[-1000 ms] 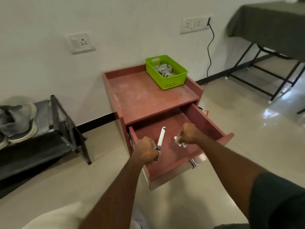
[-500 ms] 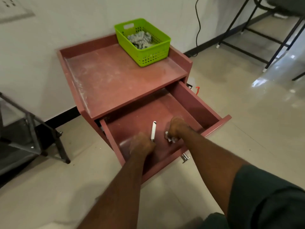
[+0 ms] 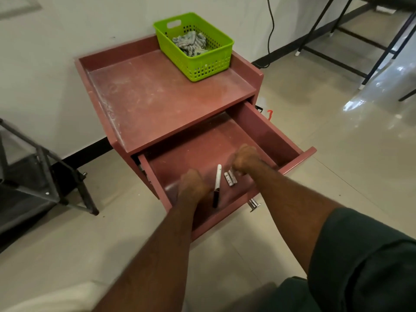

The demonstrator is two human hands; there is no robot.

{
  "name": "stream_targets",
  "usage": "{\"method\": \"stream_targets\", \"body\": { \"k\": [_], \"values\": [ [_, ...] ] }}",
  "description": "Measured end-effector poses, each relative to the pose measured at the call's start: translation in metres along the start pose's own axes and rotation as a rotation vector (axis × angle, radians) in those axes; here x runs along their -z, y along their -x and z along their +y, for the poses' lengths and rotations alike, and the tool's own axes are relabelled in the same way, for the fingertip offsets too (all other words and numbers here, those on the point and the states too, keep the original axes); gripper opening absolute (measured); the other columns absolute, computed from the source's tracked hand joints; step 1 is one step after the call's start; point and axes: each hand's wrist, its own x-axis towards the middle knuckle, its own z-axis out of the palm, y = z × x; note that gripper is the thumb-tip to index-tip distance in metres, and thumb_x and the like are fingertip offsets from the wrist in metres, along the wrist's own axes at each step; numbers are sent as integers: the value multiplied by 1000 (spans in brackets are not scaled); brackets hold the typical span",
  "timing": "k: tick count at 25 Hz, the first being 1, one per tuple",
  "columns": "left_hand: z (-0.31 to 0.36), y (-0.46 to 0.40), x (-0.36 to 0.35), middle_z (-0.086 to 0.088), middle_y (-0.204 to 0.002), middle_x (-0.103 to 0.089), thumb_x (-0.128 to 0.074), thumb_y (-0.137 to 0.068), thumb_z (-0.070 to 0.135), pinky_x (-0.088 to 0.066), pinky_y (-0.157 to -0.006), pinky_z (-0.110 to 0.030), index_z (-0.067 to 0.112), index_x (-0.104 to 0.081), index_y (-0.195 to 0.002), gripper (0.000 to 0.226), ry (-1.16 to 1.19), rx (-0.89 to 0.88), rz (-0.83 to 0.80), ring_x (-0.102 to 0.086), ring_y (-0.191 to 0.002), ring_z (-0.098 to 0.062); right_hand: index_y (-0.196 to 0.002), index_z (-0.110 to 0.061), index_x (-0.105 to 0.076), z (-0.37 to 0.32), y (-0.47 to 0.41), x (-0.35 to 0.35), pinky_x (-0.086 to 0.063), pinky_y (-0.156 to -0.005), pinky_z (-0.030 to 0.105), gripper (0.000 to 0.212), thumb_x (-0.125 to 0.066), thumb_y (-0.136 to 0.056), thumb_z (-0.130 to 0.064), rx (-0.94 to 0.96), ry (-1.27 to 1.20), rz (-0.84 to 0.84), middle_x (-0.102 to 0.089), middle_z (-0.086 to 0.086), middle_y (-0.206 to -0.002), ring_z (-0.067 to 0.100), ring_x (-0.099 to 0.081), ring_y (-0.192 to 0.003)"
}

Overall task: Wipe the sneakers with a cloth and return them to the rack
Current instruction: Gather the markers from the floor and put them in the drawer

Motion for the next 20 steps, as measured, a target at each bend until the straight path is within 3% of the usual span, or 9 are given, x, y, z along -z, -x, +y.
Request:
{"method": "stream_targets", "body": {
  "k": [2,4,7,10,13,15,17,20],
  "values": [
    [3,5,27,-10,-84,-74,-81,-77,20,-62,-70,-35,9,-69,-87,19,136,-71,27,-72,-75,-22,-97,-6,-60,-10,13,12,-61,-75,36,22,-73,-86,-19,94,25,154,-65,12,-96,26,-70,-85],
    [3,15,68,-9,-73,-75,-78,-79,18,-61,-64,-32,9,-68,-82,13,156,-161,64,-69,-60,-16,-79,-17,-65,-34,32,20,-60,-78,34,4,-67,-82,-20,283,11,219,-70,7,-88,26,-70,-84],
    [-9,40,141,-7,-63,-72,-74,-84,18,-54,-57,-28,6,-67,-79,16,101,-217,110,-70,-61,-19,-64,-26,-61,-86,68,16,-58,-79,32,11,-61,-73,-20,535,-4,235,-72,1,-83,26,-68,-82],
    [-44,72,217,-10,-68,-73,-74,-86,20,-50,-57,-25,3,-66,-81,19,23,-191,208,-73,-67,-22,-73,-22,-63,-151,123,-5,-55,-73,32,7,-61,-74,-15,803,34,188,-70,4,-82,28,-65,-81],
    [-105,113,292,-9,-68,-74,-74,-85,21,-55,-58,-28,10,-67,-79,15,0,-115,387,-74,-68,-23,-79,-24,-66,-227,187,-34,-56,-74,33,9,-61,-78,-16,969,34,96,-68,0,-85,22,-63,-80],
    [-150,139,327,-7,-68,-74,-74,-84,22,-59,-61,-29,13,-66,-75,15,-5,-64,476,-74,-70,-22,-76,-23,-68,-271,224,-57,-59,-75,34,9,-63,-78,-16,1040,12,36,-69,-2,-83,19,-65,-77],
    [-200,174,353,-6,-69,-73,-75,-85,21,-57,-56,-24,11,-66,-77,16,49,18,519,-73,-65,-19,-76,-19,-72,-313,265,-88,-60,-75,34,8,-66,-78,-14,1089,27,-65,-71,0,-81,18,-67,-75],
    [-277,217,372,-2,-67,-71,-76,-84,22,-53,-57,-22,8,-68,-77,18,89,128,607,-68,-57,-9,-79,-18,-75,-355,321,-145,-61,-73,33,4,-75,-79,-21,1086,201,-316,-75,2,-83,17,-71,-77]
  ]
}}
